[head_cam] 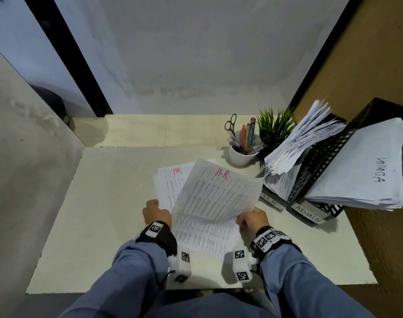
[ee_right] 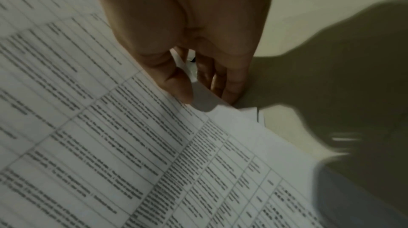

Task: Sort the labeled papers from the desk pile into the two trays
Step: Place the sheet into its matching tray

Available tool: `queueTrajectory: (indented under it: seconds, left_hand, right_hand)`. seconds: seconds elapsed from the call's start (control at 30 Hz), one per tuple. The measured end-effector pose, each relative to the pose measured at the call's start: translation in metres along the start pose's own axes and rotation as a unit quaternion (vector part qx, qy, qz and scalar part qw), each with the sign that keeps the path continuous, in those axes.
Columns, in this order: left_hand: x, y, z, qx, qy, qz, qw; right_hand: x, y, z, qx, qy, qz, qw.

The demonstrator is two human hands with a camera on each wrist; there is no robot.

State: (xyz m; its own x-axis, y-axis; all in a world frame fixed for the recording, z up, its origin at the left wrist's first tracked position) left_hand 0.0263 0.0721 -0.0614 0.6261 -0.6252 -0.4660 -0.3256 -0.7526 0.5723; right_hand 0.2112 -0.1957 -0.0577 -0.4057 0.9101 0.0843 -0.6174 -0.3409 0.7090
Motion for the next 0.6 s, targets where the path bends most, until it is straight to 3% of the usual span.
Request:
queueTrajectory:
  seconds: [0.13,0.33,0.43,0.6]
  left_hand:
    - [0.009,-0.001,0.004,-0.071,0.014,0.059,0.996]
    - [0.015,-0.003,-0.017,0.046,-0.055,0.081,0.994]
    - [0.012,0.0,-0.02,0.101,0.016,0.079,0.992]
    - [0.005,0.018,-0.029,0.134,0.131,0.129,0.974]
  right_hand:
    - [0.0,-0.004,-0.008,-0.009,-0.033,-0.008,0.999]
    - [0.0,-0.014,-0.022,-0.006,-0.043,-0.003,0.999]
    - [-0.001,-0.018,-0.022,-0.011,0.0,0.004,1.0]
    - [-0.003,-0.017,-0.001,-0.037,0.067,-0.002,0.997]
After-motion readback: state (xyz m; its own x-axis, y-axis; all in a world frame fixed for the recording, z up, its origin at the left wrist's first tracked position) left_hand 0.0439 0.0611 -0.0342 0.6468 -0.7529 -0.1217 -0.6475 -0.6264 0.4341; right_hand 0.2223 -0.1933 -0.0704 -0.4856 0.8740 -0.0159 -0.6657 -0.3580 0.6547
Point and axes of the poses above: each hand's wrist, its own y-axis away from the middle knuckle, its own x-axis out of the palm, z = x × y, the point moved 10 cm from there along -y, towards the middle knuckle, and after that the axes turned 11 degrees about z, right-handed, at the moved point
